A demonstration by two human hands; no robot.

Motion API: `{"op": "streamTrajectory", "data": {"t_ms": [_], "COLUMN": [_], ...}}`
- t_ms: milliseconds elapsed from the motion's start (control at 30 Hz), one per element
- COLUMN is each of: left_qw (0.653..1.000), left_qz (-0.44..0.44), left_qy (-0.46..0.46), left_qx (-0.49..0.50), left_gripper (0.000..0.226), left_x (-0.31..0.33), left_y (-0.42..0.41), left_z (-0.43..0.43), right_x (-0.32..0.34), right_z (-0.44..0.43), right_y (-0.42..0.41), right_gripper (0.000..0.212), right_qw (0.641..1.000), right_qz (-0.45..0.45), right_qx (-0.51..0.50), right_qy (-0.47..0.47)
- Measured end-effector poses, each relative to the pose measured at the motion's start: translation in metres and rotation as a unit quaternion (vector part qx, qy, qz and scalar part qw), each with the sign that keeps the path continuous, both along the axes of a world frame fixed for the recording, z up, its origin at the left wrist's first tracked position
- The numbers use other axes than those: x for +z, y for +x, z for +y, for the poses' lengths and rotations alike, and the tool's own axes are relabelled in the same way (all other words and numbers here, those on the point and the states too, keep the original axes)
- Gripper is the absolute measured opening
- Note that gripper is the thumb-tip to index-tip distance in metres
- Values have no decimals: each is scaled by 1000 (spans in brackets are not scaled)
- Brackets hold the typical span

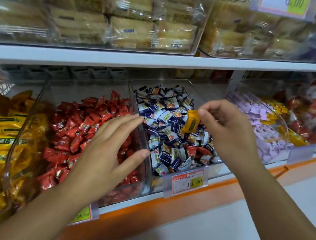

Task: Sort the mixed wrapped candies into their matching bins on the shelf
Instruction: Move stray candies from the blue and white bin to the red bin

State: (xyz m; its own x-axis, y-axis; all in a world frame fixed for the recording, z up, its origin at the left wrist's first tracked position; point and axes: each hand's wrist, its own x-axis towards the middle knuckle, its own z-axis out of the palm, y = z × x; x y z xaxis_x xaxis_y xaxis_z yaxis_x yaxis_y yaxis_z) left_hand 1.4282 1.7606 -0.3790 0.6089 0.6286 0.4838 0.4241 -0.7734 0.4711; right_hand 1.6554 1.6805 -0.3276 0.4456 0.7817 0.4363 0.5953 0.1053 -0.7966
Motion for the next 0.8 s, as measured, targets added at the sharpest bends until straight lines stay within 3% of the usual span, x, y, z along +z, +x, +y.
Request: {"op": "streamTrajectory", "data": {"t_ms": [167, 300, 333, 400, 467, 567, 800], "left_qw": [999, 995, 994, 991, 989, 989, 990], "left_qz": [-37, -97, -106, -123, -132, -116, -29], "left_qy": [-5, -26, -28, -45, -62, -87, -141], "left_qx": [-8, -13, -8, 6, 23, 26, -12], "left_gripper": [64, 48, 45, 36, 21, 15, 18], "left_x": [10, 16, 16, 14, 13, 10, -3], "left_y": [4, 9, 9, 5, -1, -8, -19], "left_z": [-8, -7, -7, -6, -3, 2, 1], "right_x": [6, 3, 2, 1, -4, -23, -26], "right_z": [-4, -3, -2, -2, -3, 0, 6], "right_y": [-43, -48, -38, -8, 17, 27, 27], "right_gripper": [14, 8, 8, 10, 12, 28, 13], "right_qw": [982, 968, 976, 977, 923, 881, 926], "right_qz": [131, 161, 121, -77, -227, -241, -198], "right_qx": [137, 181, 158, 64, 15, 37, 19], "right_qy": [-4, -61, -91, -188, -310, -406, -320]}}
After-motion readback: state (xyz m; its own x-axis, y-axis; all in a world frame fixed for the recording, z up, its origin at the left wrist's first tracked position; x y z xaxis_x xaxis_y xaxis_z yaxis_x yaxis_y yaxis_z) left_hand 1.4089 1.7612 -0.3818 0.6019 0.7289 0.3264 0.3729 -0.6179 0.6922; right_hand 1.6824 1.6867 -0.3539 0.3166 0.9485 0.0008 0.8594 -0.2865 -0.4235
